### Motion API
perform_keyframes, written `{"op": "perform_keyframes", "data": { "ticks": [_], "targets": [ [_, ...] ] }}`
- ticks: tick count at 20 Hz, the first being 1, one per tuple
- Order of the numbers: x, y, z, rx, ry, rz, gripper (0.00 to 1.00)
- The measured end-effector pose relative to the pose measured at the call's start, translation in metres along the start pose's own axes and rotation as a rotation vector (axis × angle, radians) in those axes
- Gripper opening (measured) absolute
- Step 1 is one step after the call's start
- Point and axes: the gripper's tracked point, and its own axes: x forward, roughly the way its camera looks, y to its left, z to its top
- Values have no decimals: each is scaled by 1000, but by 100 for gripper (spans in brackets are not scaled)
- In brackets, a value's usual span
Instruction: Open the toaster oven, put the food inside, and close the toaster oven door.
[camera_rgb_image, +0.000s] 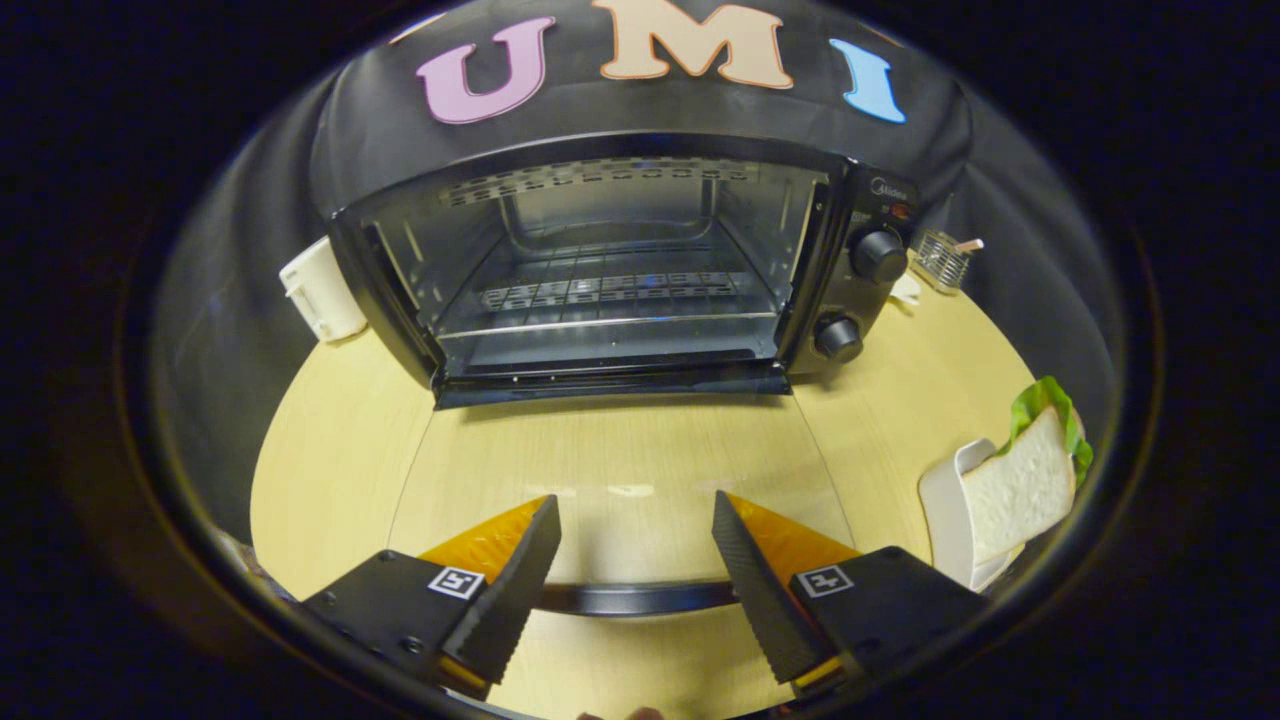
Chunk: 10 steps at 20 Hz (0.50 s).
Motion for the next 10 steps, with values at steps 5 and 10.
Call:
{"op": "perform_keyframes", "data": {
  "ticks": [5, 10],
  "targets": [
    [-37, -49, 11, -22, -15, 13, 97],
    [-90, -123, 53, -8, -154, -64, 97]
  ]
}}
